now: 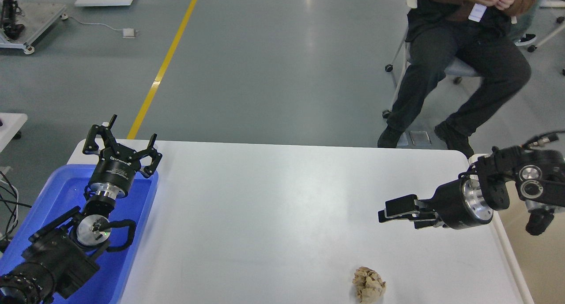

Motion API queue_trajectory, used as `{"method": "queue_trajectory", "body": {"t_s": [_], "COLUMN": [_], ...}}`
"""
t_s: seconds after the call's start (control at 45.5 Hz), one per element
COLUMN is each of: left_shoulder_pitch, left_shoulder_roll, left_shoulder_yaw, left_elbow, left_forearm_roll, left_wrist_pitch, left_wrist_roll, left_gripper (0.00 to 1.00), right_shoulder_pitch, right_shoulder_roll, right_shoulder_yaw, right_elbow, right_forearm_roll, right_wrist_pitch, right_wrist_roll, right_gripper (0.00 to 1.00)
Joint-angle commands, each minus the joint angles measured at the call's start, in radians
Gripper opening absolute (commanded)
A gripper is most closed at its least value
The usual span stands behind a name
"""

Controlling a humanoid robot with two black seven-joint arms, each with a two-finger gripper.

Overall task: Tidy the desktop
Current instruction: 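Move the right gripper inward over the table toward the beige piece, then lower the right gripper onto the beige crumpled piece and close it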

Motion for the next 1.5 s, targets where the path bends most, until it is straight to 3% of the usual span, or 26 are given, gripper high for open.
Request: {"method": "queue_trajectory", "body": {"t_s": [0.0, 0.176, 0.33, 0.704, 0.88, 1.254, 1.474], "left_shoulder_pitch": [0.000, 0.000, 0.000, 0.000, 0.000, 0.000, 0.000], "left_shoulder_roll": [-0.001, -0.001, 0.001, -0.001, -0.001, 0.001, 0.001], "left_shoulder_yaw": [0.000, 0.000, 0.002, 0.002, 0.002, 0.002, 0.002], "left_elbow": [0.000, 0.000, 0.000, 0.000, 0.000, 0.000, 0.000], "left_forearm_roll": [0.000, 0.000, 0.000, 0.000, 0.000, 0.000, -0.002], "left_wrist_pitch": [0.000, 0.000, -0.002, -0.002, 0.000, 0.000, 0.000], "left_wrist_roll": [0.000, 0.000, 0.000, 0.000, 0.000, 0.000, 0.000], "left_gripper": [1.00, 1.00, 1.00, 1.00, 1.00, 1.00, 1.00], "right_shoulder_pitch": [0.141, 0.144, 0.153, 0.320, 0.382, 0.317, 0.215], "right_shoulder_roll": [0.074, 0.079, 0.094, 0.254, 0.372, 0.590, 0.651], "right_shoulder_yaw": [-0.121, -0.191, -0.348, -0.609, -0.635, -0.707, -0.790], "right_elbow": [-0.024, -0.040, -0.047, 0.106, 0.173, 0.168, 0.157], "right_forearm_roll": [0.046, 0.072, 0.324, 0.642, 0.748, 0.754, 0.687], "right_wrist_pitch": [-0.010, -0.042, -0.157, -0.378, -0.458, -0.636, -0.757], "right_wrist_roll": [-0.019, -0.016, -0.001, 0.160, 0.171, 0.217, 0.245], "right_gripper": [1.00, 1.00, 1.00, 1.00, 1.00, 1.00, 1.00]}}
